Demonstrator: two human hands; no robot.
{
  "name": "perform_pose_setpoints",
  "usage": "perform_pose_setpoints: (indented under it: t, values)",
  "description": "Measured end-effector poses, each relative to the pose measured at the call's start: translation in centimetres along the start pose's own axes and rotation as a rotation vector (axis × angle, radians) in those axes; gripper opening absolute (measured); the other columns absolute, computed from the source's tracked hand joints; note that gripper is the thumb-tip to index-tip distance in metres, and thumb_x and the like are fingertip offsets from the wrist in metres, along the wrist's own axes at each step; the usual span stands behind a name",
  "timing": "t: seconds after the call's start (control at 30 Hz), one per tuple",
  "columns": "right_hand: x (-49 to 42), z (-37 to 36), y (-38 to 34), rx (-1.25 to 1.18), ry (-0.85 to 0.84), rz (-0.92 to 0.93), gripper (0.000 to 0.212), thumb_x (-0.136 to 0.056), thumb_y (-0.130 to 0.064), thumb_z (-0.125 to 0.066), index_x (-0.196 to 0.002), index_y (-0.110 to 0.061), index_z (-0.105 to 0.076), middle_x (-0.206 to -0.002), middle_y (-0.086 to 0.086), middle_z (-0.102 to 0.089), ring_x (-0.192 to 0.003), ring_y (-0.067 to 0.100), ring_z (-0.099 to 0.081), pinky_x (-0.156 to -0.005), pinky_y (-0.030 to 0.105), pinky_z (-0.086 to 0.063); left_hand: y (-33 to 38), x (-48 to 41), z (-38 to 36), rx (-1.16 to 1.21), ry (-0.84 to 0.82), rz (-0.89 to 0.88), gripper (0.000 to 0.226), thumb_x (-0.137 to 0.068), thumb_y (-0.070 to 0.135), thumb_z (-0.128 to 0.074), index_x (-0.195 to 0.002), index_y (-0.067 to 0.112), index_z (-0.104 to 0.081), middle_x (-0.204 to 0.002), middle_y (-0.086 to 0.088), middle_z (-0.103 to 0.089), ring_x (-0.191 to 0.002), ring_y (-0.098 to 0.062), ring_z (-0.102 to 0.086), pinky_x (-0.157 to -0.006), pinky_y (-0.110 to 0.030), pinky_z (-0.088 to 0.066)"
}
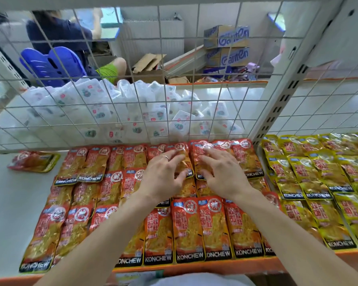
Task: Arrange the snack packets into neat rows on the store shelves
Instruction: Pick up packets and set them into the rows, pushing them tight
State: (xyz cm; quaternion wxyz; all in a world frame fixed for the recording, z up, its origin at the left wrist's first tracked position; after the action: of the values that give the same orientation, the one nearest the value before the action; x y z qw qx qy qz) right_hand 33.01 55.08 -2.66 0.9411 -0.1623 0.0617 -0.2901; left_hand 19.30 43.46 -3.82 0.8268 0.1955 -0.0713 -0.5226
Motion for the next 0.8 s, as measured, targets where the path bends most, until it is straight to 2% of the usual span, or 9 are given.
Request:
perform_pose_setpoints:
  t: [0.07,0.13,0.3,0.47,0.8]
  values:
    - [-0.1,-0.4,0.1,0.013,-0.039,0.014,0.049,-0.102,-0.035,-0.049,-0.149,-0.025,-0.044,-0.161,-0.004,-0.031,-0.150,0.014,-0.021,-0.123,0.034,-0.001,0.0,0.4,-0.4,-0.001,-0.010,-0.031,0.047,-0.097,0.042,-0.057,-0.141,0.027,-0.056,-0.156,0.000,-0.042,-0.144,-0.022,-0.037,-0.121,-0.043,-0.027]
    - [-0.3,-0.7,0.3,0.021,-0.058,0.021,0.050,-0.103,-0.035,-0.045,-0.152,-0.026,-0.040,-0.163,-0.006,-0.026,-0.152,0.012,-0.016,-0.123,0.035,0.003,0.0,0.3,-0.4,0.018,-0.013,-0.030,0.046,-0.098,0.042,-0.057,-0.141,0.028,-0.055,-0.157,0.003,-0.040,-0.145,-0.020,-0.035,-0.122,-0.042,-0.025]
    - [-0.9,-1.2,0.6,0.035,-0.092,0.030,0.051,-0.104,-0.034,-0.042,-0.154,-0.028,-0.034,-0.165,-0.007,-0.019,-0.153,0.009,-0.008,-0.125,0.041,0.004,0.2,0.0,-0.4,0.006,-0.042,-0.042,0.046,-0.099,0.040,-0.055,-0.144,0.029,-0.051,-0.160,0.007,-0.034,-0.149,-0.014,-0.028,-0.123,-0.037,-0.011]
    - [-0.7,-1.6,0.8,0.050,-0.100,0.037,0.051,-0.105,-0.034,-0.037,-0.155,-0.027,-0.031,-0.166,-0.006,-0.016,-0.153,0.011,-0.007,-0.125,0.041,0.005,0.4,-0.1,-0.7,-0.001,-0.072,-0.023,0.047,-0.100,0.039,-0.052,-0.146,0.030,-0.048,-0.162,0.010,-0.030,-0.149,-0.013,-0.026,-0.124,-0.036,-0.006]
    - [-0.5,-1.4,0.4,0.086,-0.148,0.025,0.052,-0.106,-0.032,-0.034,-0.157,-0.025,-0.026,-0.167,-0.005,-0.012,-0.154,0.014,-0.005,-0.122,0.044,0.009,0.7,-0.4,-0.4,-0.010,-0.136,0.010,0.047,-0.099,0.037,-0.054,-0.144,0.029,-0.048,-0.161,0.012,-0.030,-0.148,-0.013,-0.029,-0.125,-0.043,-0.003]
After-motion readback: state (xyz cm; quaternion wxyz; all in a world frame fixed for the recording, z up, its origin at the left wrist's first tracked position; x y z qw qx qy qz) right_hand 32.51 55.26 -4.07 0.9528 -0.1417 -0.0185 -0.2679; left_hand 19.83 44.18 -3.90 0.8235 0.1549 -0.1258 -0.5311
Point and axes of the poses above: each hand's wrist, its own x-axis away from the middle knuckle, its own z-axis out of the back of the hand, y = z × x, the point moved 3 cm from there along -x, towards the middle knuckle
